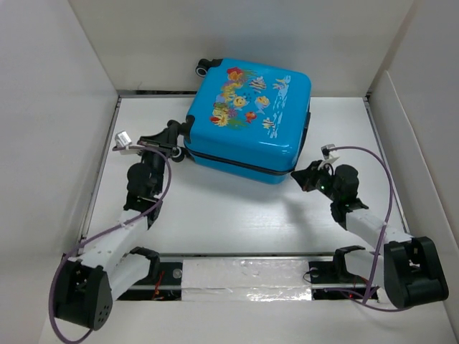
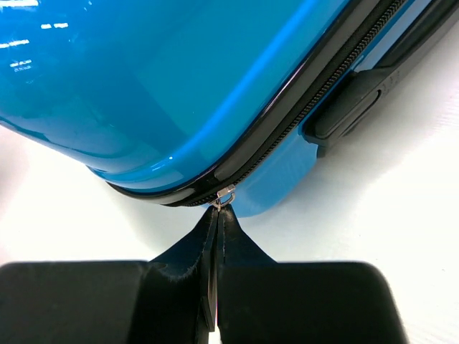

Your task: Pack the luggage

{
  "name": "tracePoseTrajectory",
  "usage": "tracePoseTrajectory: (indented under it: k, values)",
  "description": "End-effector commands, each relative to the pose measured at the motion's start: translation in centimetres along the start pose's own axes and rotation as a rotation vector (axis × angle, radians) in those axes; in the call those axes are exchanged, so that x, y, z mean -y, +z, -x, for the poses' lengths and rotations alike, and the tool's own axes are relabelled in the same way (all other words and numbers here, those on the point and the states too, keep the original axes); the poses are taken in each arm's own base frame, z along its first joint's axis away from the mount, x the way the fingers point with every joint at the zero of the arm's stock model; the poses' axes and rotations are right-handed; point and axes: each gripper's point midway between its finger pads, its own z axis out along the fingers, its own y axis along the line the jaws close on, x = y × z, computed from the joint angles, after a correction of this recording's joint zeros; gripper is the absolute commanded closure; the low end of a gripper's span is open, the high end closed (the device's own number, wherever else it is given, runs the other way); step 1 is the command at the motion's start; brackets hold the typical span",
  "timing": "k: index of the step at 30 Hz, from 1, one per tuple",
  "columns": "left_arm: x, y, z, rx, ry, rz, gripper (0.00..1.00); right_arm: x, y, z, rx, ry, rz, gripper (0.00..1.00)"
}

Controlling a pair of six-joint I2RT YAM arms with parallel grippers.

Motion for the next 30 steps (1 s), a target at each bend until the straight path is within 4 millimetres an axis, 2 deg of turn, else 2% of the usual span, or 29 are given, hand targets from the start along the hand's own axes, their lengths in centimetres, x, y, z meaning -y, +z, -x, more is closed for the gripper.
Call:
tracePoseTrajectory:
  k: [1,2,3,5,6,7,9,13,19,20,22,23,26,28,30]
  values:
    - [0.4,-1.8,-3.2,-0.071,0.151,-0.005,0.97,-1.1,0.1,1.8,0.033,-0.042,0.016,1.0]
    - [0.7,-2.5,-5.2,-0.13,0.215,-0.03,1.0,-0.9,0.0,1.4,0.022,-0.033,0.009,1.0]
    - [1.2,-4.3,-9.8,-0.24,0.237,-0.045,1.0,-1.3,-0.1,1.4,0.024,-0.036,0.014,1.0]
    - [1.1,-6.5,-14.2,-0.336,0.344,-0.059,1.0,-1.3,-0.3,0.9,0.005,-0.033,-0.003,1.0]
    - [-0.2,-6.9,-16.2,-0.356,0.401,-0.002,1.0,-1.6,-0.4,0.8,0.0,-0.041,0.0,1.0]
    - [0.2,-8.3,-18.8,-0.422,0.426,-0.023,1.0,-1.8,-0.6,0.9,0.007,-0.047,-0.009,1.0]
    - [-0.8,-8.8,-22.1,-0.527,0.456,-0.008,1.0,-2.0,-0.8,0.6,-0.006,-0.045,-0.01,1.0]
    - [-0.4,-8.7,-24.2,-0.581,0.415,-0.024,1.0,-2.9,-1.1,0.7,-0.003,-0.052,-0.015,1.0]
    - [0.0,-6.9,-26.7,-0.613,0.444,-0.036,0.99,-4.7,-1.3,0.1,-0.017,-0.055,0.004,1.0]
    - [0.3,-6.3,-26.7,-0.599,0.426,-0.047,0.98,-5.0,-1.3,0.0,-0.016,-0.054,0.009,1.0]
    - [0.0,-5.5,-27.5,-0.61,0.399,-0.05,0.97,-6.1,-1.3,-0.4,-0.024,-0.033,0.029,1.0]
    - [0.7,-5.4,-27.6,-0.611,0.382,-0.067,0.97,-6.6,-1.2,-0.7,-0.028,-0.038,0.04,1.0]
    - [0.9,-4.8,-28.9,-0.631,0.369,-0.074,0.96,-8.6,-1.3,-1.6,-0.035,-0.018,0.073,1.0]
    - [1.1,-4.6,-29.7,-0.647,0.357,-0.083,0.96,-9.4,-1.3,-1.6,-0.019,0.005,0.073,1.0]
    - [1.4,-4.6,-30.3,-0.657,0.335,-0.098,0.96,-11.3,-1.4,-1.9,-0.013,0.026,0.124,1.0]
